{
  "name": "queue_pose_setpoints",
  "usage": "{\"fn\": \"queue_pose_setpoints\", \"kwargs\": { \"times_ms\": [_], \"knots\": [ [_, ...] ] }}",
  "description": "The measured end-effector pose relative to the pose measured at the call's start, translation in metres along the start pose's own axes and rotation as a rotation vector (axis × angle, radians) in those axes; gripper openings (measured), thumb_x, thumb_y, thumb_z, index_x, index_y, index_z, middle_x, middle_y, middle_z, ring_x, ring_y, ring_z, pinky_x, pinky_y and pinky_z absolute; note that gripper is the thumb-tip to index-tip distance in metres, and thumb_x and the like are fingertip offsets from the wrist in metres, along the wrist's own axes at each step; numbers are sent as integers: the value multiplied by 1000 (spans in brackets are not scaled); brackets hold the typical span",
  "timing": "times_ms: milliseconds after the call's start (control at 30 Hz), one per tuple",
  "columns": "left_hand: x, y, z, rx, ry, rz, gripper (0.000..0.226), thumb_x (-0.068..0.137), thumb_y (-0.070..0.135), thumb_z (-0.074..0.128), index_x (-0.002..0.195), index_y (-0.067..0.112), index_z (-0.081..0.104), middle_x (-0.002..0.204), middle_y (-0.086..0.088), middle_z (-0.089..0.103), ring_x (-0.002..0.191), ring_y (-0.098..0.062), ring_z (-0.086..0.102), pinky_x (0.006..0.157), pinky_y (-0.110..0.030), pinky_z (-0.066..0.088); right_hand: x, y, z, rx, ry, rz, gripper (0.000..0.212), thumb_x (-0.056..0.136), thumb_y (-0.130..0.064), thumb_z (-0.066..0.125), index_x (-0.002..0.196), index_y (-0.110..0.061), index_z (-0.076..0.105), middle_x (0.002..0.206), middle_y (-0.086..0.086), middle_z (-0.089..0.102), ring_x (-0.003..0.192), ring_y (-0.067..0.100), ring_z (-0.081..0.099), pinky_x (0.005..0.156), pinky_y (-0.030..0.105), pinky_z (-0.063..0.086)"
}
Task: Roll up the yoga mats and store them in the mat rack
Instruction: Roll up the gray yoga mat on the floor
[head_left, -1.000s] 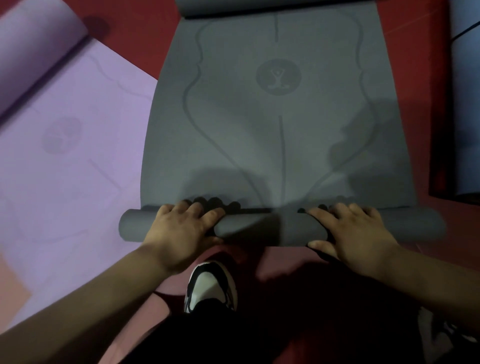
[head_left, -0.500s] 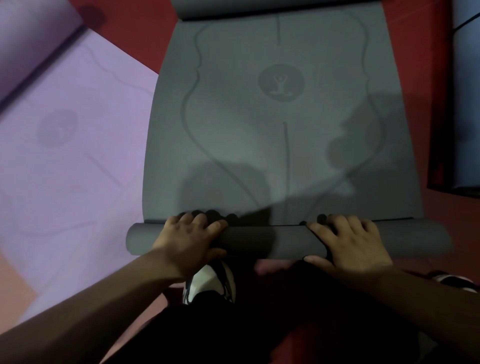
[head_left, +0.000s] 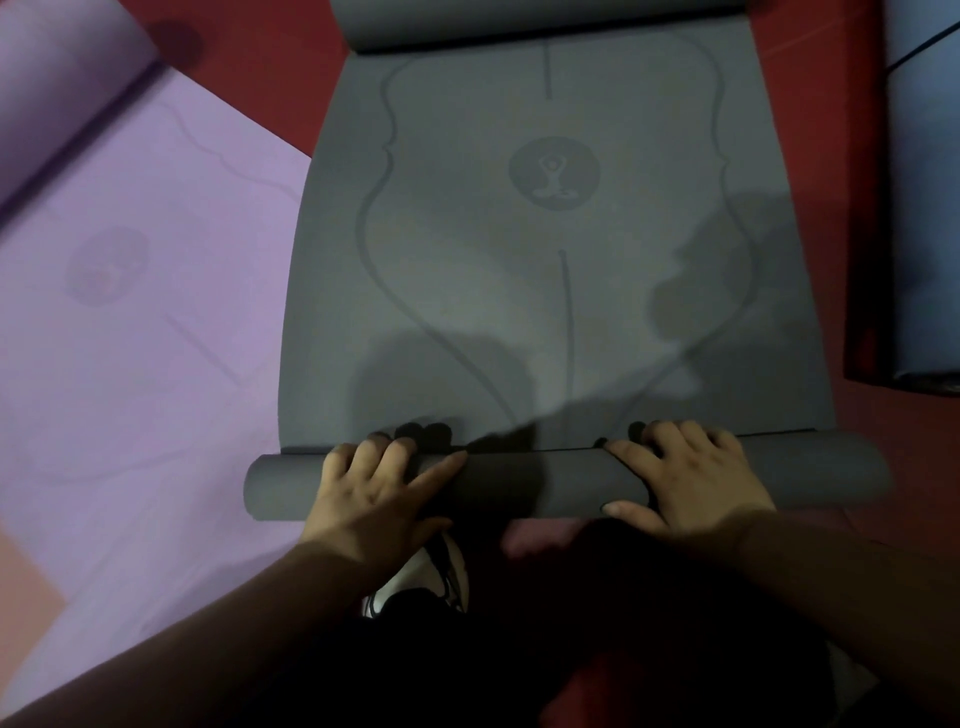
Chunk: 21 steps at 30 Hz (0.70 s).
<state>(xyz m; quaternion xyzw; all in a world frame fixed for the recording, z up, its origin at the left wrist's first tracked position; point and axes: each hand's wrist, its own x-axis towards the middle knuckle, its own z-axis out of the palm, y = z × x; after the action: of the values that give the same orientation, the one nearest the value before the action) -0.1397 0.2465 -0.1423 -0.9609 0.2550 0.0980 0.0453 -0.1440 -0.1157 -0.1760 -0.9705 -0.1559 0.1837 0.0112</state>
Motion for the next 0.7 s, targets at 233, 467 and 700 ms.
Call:
{"fn": "queue_pose_setpoints", "kwargs": {
  "times_ms": [233,467,700],
  "knots": [
    [20,-17,-1,-40,-83,19,66,84,71,40,144,44,49,102,-6,57,88,-31,57,74,-42,47,-2,-6,-9,18,102,4,71,86,-78,36,139,-35,57,114,7,59,95,31,55,85,48,42],
    [28,-25,-2,-46,-86,45,69,85,75,38,148,47,40,107,-2,58,94,-29,60,78,-43,51,-7,-20,3,34,157,61,70,84,-72,42,142,-35,53,124,13,58,111,37,53,102,59,36],
    [16,-9,-3,-30,77,8,64,86,65,45,145,43,51,110,-14,58,91,-35,55,79,-46,46,2,-14,0,16,117,40,70,85,-74,39,141,-35,52,121,10,60,108,34,54,98,55,37]
  ]
}}
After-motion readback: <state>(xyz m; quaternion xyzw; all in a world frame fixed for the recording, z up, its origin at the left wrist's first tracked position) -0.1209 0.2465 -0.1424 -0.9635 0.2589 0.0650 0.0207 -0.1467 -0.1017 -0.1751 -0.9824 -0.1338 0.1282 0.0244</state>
